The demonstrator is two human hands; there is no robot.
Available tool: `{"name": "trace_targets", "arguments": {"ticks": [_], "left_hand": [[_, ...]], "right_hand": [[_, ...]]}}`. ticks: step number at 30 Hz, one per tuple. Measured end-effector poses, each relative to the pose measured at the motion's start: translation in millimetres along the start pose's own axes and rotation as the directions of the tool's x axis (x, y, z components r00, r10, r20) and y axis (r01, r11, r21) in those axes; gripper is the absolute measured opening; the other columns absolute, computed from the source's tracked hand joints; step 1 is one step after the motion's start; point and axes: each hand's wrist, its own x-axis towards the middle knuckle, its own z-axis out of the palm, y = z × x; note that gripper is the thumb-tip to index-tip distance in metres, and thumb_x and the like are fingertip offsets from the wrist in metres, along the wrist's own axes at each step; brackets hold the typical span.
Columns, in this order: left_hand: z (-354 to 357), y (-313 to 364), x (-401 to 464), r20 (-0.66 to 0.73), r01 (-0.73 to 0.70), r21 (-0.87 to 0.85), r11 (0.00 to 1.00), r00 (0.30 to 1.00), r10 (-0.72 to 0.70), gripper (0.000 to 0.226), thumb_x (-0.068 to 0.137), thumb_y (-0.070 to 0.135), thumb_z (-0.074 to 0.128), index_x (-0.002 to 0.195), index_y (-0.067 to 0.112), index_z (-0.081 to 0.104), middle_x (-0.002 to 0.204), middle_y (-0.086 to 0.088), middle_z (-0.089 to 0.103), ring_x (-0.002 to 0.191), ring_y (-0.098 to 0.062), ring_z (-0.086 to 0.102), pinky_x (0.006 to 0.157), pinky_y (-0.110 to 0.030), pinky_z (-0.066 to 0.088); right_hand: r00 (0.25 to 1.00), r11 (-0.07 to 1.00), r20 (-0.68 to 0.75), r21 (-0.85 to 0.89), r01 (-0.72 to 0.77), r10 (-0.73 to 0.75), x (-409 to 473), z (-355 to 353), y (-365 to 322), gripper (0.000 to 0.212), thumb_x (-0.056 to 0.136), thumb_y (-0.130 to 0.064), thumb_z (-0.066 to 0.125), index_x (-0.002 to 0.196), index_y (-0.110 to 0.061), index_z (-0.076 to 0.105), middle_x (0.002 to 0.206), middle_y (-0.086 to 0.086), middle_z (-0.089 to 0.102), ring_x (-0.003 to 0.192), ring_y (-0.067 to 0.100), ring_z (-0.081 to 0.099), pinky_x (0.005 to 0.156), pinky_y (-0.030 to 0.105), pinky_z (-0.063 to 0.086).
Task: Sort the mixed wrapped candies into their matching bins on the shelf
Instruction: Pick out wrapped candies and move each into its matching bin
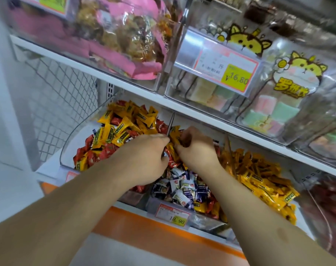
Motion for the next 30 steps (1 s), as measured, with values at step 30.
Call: {"name": "trace_targets", "arguments": {"ticks": [30], "left_hand": [[6, 10, 4, -0.011, 0.045, 0.026, 0.999, 0.999, -0.045, 0.049, 0.102, 0.03, 0.054, 0.15, 0.018, 0.05, 0.159, 0.004, 0.043, 0.143, -0.019, 0.045, 0.115, -0.04, 0.044]], "right_hand": [[0.995, 0.979, 0.057, 0.178, -0.096, 0.087, 12, 13, 10, 0.033, 0.088, -0.027, 0.077, 0.119, -0.022, 0.066, 0.107, -0.009, 0.067, 0.089, 0.012, 0.06, 0.06, 0.011, 0.038]]}}
